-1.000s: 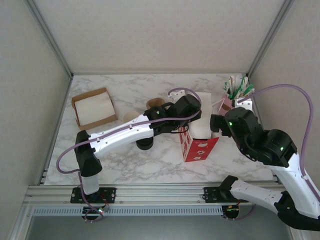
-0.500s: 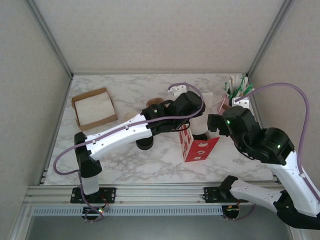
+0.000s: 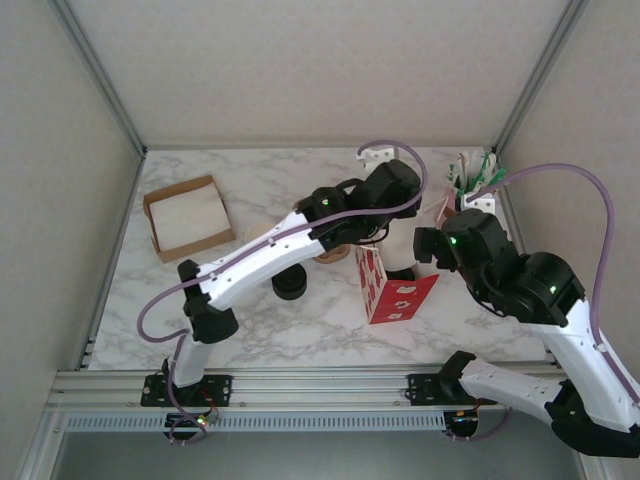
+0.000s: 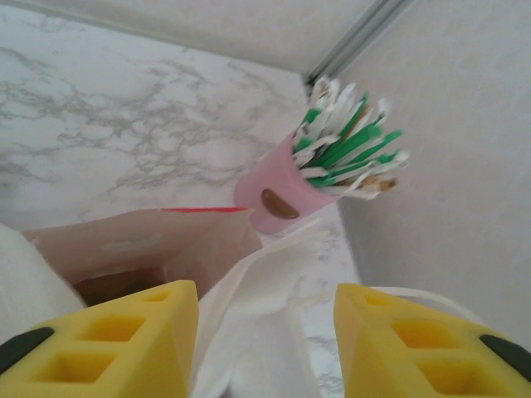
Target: Pack the takeout coffee
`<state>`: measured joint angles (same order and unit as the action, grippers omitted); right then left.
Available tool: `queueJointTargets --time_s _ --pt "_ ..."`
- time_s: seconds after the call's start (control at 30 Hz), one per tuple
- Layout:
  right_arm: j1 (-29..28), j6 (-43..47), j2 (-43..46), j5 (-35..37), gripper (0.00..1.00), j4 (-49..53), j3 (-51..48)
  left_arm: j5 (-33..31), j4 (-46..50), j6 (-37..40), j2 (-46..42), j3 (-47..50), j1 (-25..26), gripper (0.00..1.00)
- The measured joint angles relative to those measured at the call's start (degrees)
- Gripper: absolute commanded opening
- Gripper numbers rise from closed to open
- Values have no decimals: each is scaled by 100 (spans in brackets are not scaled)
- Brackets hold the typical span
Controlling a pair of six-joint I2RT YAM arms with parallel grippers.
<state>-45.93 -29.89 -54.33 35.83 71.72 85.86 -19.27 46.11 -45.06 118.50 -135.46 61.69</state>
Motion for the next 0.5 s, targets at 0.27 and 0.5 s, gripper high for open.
queueJointTargets --time_s 0.27,0.5 --pt "96 35 11 -15 99 0 -2 369 601 269 439 -11 -20 25" --pt "177 72 9 -127 99 -39 -92 675 684 424 686 -96 -68 25"
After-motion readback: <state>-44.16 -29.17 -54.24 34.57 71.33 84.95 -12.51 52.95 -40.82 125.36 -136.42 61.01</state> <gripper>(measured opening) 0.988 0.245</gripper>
